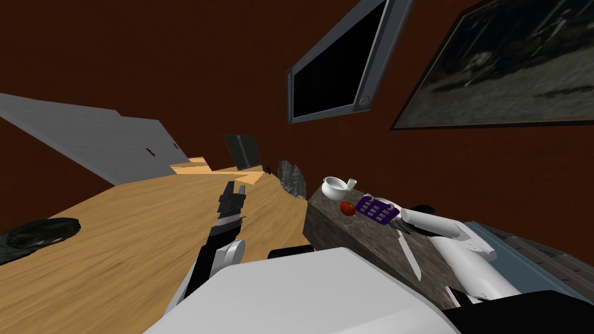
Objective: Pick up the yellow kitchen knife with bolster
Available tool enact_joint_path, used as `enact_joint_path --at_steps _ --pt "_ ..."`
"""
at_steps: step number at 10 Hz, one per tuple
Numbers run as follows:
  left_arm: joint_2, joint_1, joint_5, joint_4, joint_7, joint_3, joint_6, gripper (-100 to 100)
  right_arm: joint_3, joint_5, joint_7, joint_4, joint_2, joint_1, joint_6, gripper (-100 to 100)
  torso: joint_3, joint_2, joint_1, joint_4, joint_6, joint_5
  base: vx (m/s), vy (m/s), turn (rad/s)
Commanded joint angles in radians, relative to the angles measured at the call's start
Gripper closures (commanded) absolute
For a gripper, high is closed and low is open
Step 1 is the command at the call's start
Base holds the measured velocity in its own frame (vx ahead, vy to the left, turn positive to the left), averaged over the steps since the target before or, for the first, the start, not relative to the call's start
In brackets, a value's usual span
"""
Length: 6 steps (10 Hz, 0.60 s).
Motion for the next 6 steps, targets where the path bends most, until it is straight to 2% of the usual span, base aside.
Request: enact_joint_path --at_steps 1,2,3,4,5,6 --pt "0.0 0.0 0.0 0.0 0.0 0.0 0.0 0 -0.006 -0.008 -0.002 0.019 -0.003 0.0 0.031 -100 0.0 0.0 0.0 0.0 0.0 0.0 0.005 -0.006 -0.012" --pt "0.0 0.0 0.0 0.0 0.0 0.0 0.0 0 -0.03 -0.035 -0.04 0.065 -0.022 -0.013 0.07 -100 0.0 0.001 0.0 0.0 0.0 0.0 0.004 -0.006 0.104" --pt "0.0 0.0 0.0 0.0 0.0 0.0 0.0 0 -0.03 -0.035 -0.04 0.068 -0.022 -0.013 0.099 -100 0.0 0.001 0.0 0.0 0.0 0.0 0.004 -0.012 0.064" --pt "0.0 0.0 0.0 0.0 0.0 0.0 0.0 0 -0.052 -0.061 -0.077 0.102 -0.041 -0.026 0.131 -100 0.0 0.001 0.0 0.0 0.0 0.0 0.002 -0.017 0.095" --pt "0.0 0.0 0.0 0.0 0.0 0.0 0.0 0 -0.052 -0.061 -0.077 0.114 -0.041 -0.026 0.158 -100 0.0 0.001 0.0 0.0 0.0 0.0 0.002 -0.019 0.05" --pt "0.0 0.0 0.0 0.0 0.0 0.0 0.0 0 -0.073 -0.086 -0.111 0.154 -0.058 -0.038 0.187 -100 0.0 0.001 0.0 0.0 0.0 0.0 -0.002 -0.02 0.087"
